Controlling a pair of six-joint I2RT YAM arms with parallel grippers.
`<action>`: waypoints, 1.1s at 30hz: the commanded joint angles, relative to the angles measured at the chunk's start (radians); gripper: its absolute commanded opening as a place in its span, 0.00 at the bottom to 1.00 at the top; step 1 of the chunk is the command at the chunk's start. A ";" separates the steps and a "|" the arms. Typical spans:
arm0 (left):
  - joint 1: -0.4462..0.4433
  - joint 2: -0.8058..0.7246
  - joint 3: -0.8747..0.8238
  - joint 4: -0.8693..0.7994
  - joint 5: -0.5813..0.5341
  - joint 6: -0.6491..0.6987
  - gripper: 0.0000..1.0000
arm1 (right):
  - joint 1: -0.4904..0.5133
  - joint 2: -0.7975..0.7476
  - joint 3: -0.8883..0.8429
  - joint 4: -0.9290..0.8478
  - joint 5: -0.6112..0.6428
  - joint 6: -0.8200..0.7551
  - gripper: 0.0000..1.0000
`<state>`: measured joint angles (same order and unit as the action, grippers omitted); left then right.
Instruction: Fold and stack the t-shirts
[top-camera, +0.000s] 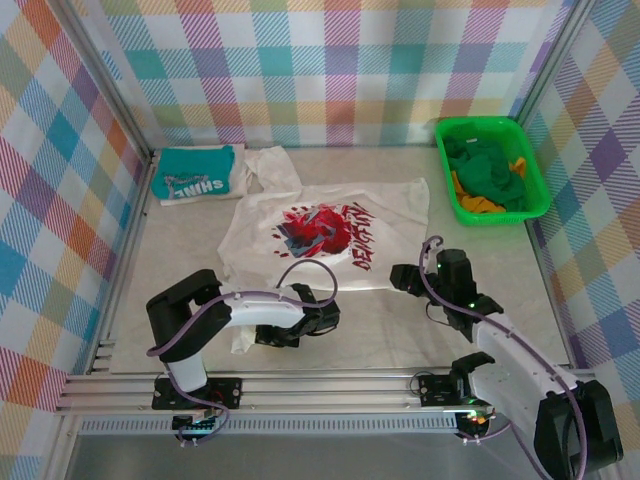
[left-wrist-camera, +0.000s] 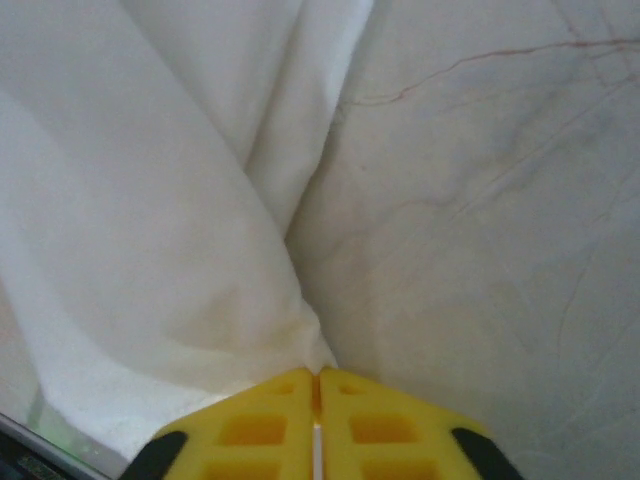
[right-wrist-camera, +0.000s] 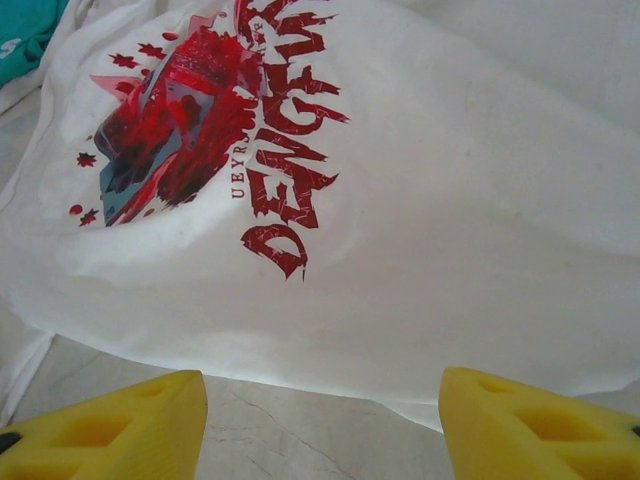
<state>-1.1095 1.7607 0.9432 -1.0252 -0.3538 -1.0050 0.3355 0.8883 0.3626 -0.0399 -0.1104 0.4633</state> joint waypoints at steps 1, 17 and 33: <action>0.012 -0.009 0.014 -0.035 -0.034 -0.012 0.00 | 0.005 0.017 0.011 0.014 0.024 0.017 0.63; 0.249 -0.578 -0.041 -0.135 -0.105 -0.047 0.00 | -0.006 -0.040 0.109 -0.276 0.170 0.107 0.70; 0.444 -0.892 -0.320 -0.026 0.019 -0.098 0.00 | -0.302 0.252 0.216 -0.498 -0.137 0.221 0.68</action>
<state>-0.6895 0.8829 0.6285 -1.0649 -0.3416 -1.0851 0.0460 1.1221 0.5476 -0.4904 -0.1871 0.6632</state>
